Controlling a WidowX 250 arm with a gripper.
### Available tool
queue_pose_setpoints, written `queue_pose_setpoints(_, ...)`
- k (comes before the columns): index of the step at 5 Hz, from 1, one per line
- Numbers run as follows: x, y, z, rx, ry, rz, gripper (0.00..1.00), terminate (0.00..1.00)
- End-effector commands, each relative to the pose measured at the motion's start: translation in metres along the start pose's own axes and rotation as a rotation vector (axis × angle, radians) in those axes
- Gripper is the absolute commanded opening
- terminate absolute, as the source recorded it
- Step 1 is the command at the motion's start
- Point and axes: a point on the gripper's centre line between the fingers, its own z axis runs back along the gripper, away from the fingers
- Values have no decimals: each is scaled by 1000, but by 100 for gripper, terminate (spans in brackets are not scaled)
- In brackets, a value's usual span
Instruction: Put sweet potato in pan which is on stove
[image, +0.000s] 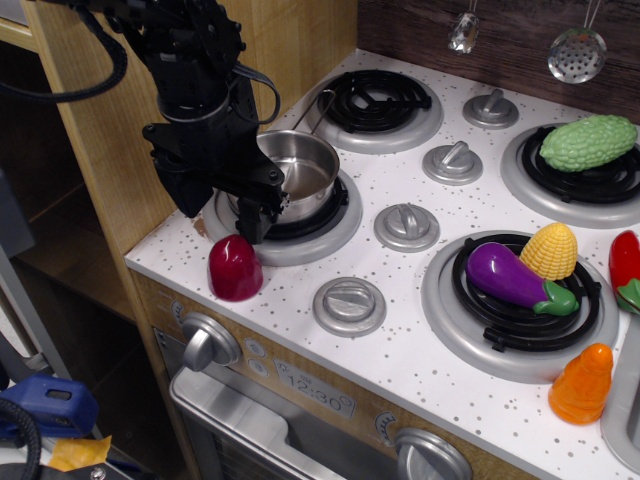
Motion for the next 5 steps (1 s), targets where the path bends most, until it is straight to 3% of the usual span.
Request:
queue_pose_setpoints(1, 0, 0, 0, 0, 0, 0, 100, 0)
queue_pose_setpoints(3, -4, 9, -27, -42, -40, 19, 100, 0)
queue_pose_setpoints(5, -10, 2, -45, -47, -80, 36, 100, 0)
